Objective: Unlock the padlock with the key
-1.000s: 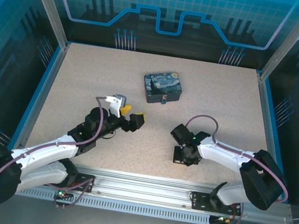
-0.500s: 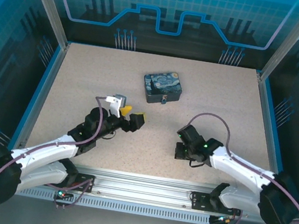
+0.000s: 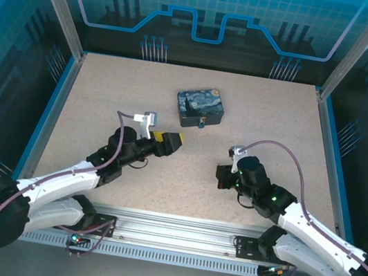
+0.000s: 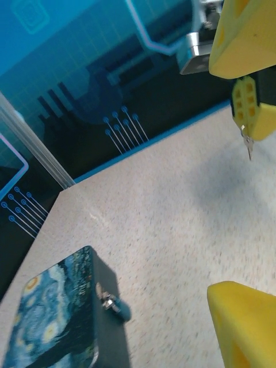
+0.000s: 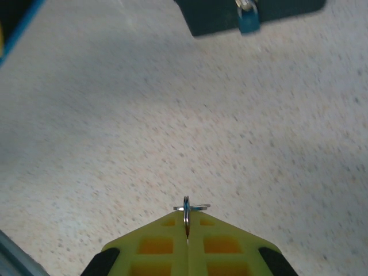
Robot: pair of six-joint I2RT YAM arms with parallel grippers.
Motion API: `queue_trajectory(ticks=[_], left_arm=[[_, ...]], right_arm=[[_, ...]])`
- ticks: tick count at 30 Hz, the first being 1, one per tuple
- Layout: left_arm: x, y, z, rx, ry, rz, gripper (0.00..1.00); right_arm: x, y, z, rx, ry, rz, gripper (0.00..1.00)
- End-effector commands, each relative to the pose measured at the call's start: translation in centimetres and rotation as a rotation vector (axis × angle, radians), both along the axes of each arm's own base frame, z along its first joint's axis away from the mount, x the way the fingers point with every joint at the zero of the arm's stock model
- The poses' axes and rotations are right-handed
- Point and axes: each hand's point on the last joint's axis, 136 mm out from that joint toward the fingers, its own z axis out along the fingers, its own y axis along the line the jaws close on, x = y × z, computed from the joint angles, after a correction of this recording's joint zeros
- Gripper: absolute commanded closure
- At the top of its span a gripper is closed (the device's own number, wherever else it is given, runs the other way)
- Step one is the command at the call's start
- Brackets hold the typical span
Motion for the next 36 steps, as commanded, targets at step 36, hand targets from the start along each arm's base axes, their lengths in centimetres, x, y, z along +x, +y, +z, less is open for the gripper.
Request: queue_trajectory(ticks=[36], left_arm=[[1.8, -3.5, 0.6, -0.689, 0.604, 0.105, 0.22]], right_arm=[[2.8, 12.3, 6.4, 0.190, -0.209, 0.313, 1.00]])
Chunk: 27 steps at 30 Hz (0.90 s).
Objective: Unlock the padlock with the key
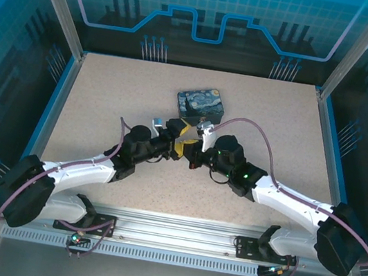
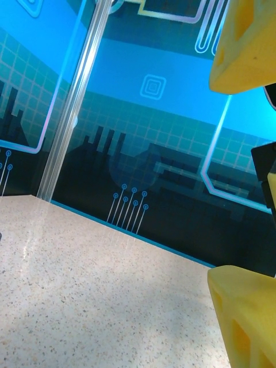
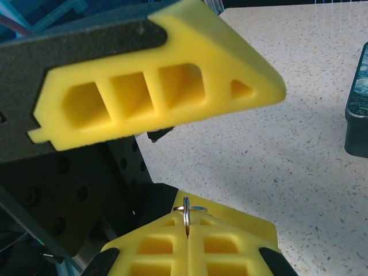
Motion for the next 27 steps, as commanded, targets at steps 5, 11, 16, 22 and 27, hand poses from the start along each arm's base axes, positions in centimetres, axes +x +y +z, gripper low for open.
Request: queue_trajectory(ticks=[5, 11, 16, 22, 27], left_arm=[[0.2, 0.3, 1.5, -0.018, -0.046, 0.028, 0.29], [0.2, 0.3, 1.6, -0.015, -0.052, 0.025, 0.38], [0.1, 0.3, 1.5, -0.014, -0.050, 0.026, 0.49], [0.1, 0.4, 1.4, -0.011, -0.047, 0.027, 0.58], [0.1, 0.4, 1.2, -0.004, -0.041, 0.028, 0.69]], right_arm=[[-1.3, -0.8, -0.2, -0.018, 0.009, 0.004, 1.00], [-1.5, -1.2, -0.2, -0.032, 0.012, -0.001, 1.00], [-1.6, -1.4, 0.1, -0.028, 0.006, -0.004, 1.00], [-1.6, -1.6, 0.4, -0.028, -0.001, -0.011, 1.00], [-1.7, -1.8, 0.5, -0.030, -0.003, -0.012, 1.00]])
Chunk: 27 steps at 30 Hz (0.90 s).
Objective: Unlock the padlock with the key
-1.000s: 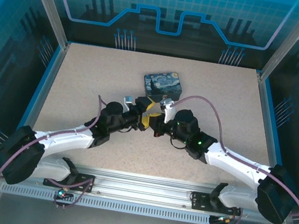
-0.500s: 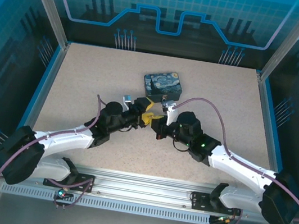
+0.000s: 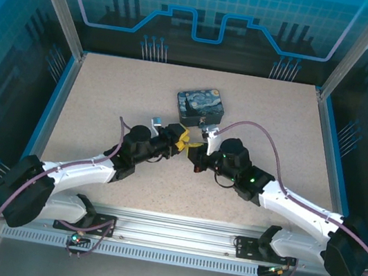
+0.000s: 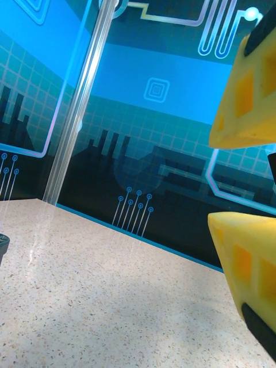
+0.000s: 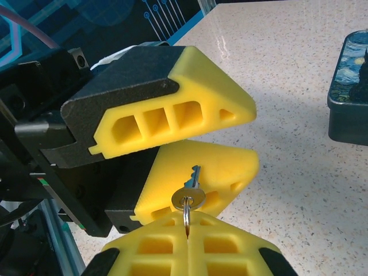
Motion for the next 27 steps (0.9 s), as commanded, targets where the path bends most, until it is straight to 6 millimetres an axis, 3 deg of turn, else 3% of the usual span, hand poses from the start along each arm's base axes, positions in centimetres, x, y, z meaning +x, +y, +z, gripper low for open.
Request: queue_trajectory(ticks=[1, 9, 12, 18, 22, 27], left_arm=[[-0.1, 0.2, 1.1, -0.009, -0.035, 0.011, 0.72], [-0.1, 0.1, 1.8, 0.024, -0.094, -0.001, 0.94], [-0.1, 0.2, 2.8, 0.071, -0.186, -0.002, 0.97], [-0.7, 0.6, 7.8, 0.260, -0.594, -0.004, 0.98], [-2.7, -0.6, 11.8, 0.370, -0.913, -0.085, 0.97], [-4.3, -2.2, 13.5, 0.440, -1.117, -0.186, 0.97]], right_arm=[[-0.5, -0.1, 0.1, -0.009, -0.013, 0.005, 1.00], [-0.4, -0.3, -0.1, -0.015, -0.006, -0.009, 0.99], [-0.3, -0.9, 0.2, -0.021, -0.008, -0.026, 0.82], [-0.1, -3.3, 1.5, 0.051, 0.006, -0.037, 0.65], [-0.2, -3.7, 2.5, 0.137, 0.064, 0.034, 0.52], [-0.7, -2.8, 5.5, 0.304, 0.073, 0.165, 0.38]])
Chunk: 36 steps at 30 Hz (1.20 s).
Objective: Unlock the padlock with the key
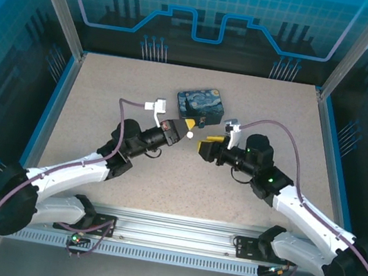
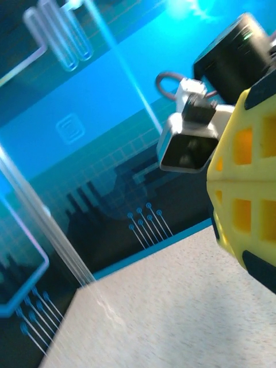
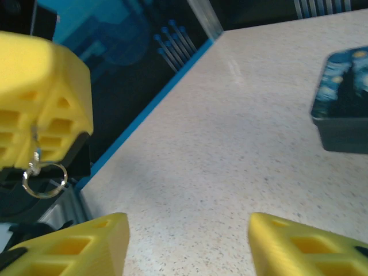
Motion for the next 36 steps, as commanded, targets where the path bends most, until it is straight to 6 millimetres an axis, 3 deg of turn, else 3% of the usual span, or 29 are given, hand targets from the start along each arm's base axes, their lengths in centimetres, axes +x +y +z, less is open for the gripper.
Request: queue_trajectory(ticks=[1, 12, 24, 36], left_arm=[[-2.2, -1.1, 3.1, 0.092, -0.283, -0.078, 0.97], [-1.8, -1.0, 2.9, 0.137, -0.326, -0.048, 0.97], [-1.7, -1.4, 3.0, 0.101, -0.300, -0.067, 0.97], [-1.6, -1.4, 2.8, 0.101, -0.292, -0.070, 0.97]], right_arm=[[-1.9, 1.5, 2.6, 0.142, -0.005, 0.163, 0.36], [-3.9, 0.9, 6.3, 0.241, -0.099, 0.222, 0.31], [-3.3, 2.3, 7.0, 0.262, -0.082, 0.262, 0.54], [-3.4, 3.2, 7.5, 0.263, -0.083, 0.281, 0.66]])
